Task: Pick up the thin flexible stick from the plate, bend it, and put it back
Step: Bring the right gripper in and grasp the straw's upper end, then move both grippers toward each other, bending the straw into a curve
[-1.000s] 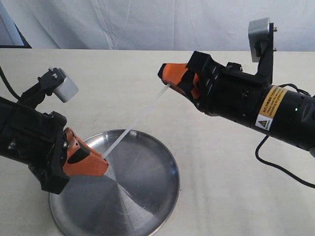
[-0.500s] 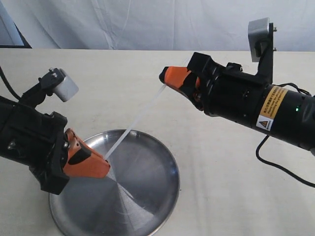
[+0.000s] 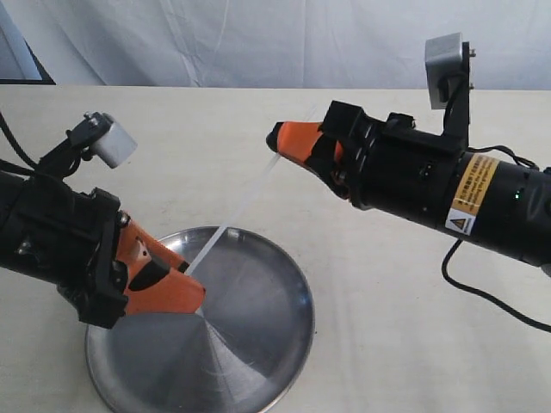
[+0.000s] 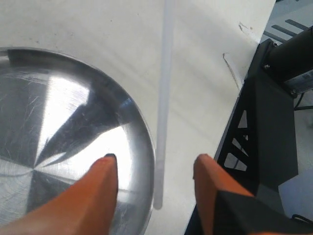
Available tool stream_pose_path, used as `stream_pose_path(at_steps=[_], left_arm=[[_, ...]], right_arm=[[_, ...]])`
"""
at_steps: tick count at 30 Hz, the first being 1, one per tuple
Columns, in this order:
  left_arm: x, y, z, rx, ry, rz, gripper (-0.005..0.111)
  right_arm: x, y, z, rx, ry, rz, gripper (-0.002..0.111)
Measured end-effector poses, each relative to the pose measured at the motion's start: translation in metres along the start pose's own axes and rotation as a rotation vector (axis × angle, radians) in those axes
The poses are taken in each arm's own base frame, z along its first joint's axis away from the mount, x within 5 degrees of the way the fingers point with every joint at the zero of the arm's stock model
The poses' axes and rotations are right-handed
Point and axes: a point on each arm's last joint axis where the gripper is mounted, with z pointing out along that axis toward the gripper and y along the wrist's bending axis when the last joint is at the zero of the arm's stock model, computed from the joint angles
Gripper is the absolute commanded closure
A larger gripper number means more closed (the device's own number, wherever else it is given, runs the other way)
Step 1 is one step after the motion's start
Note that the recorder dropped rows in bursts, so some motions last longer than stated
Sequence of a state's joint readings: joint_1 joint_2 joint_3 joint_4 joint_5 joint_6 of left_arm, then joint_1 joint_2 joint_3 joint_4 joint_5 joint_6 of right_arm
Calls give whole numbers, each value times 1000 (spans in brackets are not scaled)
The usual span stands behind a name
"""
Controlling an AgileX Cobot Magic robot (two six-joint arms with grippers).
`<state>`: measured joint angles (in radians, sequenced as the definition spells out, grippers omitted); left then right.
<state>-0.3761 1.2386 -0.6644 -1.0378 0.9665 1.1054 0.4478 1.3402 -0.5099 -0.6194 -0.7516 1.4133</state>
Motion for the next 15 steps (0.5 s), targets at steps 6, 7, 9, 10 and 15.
stream_pose_path(at_steps=[6, 7, 9, 10, 15], left_arm=[[0, 0, 0, 0, 0, 0, 107], [0, 0, 0, 0, 0, 0, 106], [0, 0, 0, 0, -1, 11, 106], [0, 0, 0, 3, -1, 12, 106], [0, -1, 0, 9, 2, 43, 106]], right_arm=[[0, 2, 0, -26, -4, 11, 109], [0, 3, 0, -29, -4, 13, 109], [0, 3, 0, -31, -5, 15, 109], [0, 3, 0, -31, -3, 15, 109], [1, 4, 0, -40, 15, 0, 109]])
